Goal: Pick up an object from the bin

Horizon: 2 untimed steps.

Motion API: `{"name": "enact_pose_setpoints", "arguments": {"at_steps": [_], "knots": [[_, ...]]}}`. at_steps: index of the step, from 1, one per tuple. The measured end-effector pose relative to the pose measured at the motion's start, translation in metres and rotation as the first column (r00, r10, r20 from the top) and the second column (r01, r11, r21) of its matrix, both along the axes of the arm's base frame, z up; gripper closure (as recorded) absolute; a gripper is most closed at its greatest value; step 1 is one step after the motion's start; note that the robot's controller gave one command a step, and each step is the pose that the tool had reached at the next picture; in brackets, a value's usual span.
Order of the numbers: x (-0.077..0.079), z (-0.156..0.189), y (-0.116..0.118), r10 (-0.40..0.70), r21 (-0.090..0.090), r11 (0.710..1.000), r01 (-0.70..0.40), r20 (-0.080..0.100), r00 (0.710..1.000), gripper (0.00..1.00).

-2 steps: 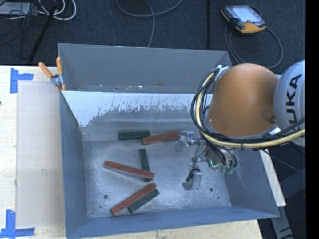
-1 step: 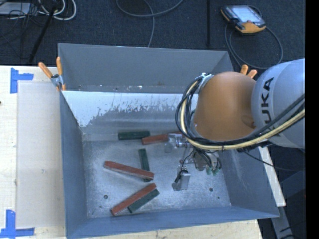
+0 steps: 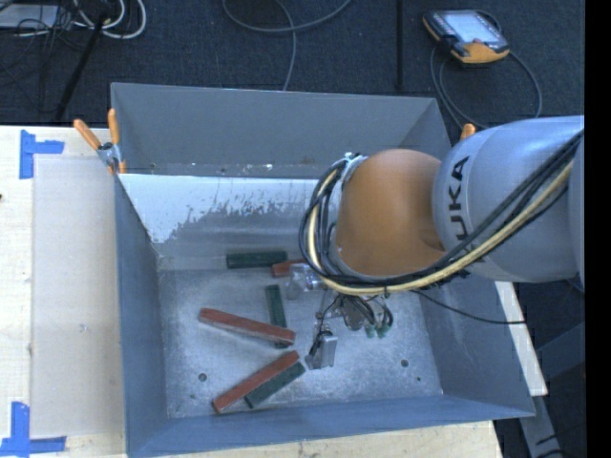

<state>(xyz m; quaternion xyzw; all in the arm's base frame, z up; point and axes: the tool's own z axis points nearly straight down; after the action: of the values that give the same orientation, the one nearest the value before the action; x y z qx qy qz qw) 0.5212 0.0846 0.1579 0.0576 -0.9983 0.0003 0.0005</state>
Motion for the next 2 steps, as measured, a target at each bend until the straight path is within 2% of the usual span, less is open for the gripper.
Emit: {"name": "enact_pose_setpoints", "arguments": {"at_steps": [1, 2], "knots": [[0.045, -0.046, 0.007, 0.053, 0.002, 0.999, -0.053, 0.007, 0.999, 0.00], [0.030, -0.070, 0.018, 0.066, 0.000, 0.998, -0.066, 0.005, 0.998, 0.00]]}}
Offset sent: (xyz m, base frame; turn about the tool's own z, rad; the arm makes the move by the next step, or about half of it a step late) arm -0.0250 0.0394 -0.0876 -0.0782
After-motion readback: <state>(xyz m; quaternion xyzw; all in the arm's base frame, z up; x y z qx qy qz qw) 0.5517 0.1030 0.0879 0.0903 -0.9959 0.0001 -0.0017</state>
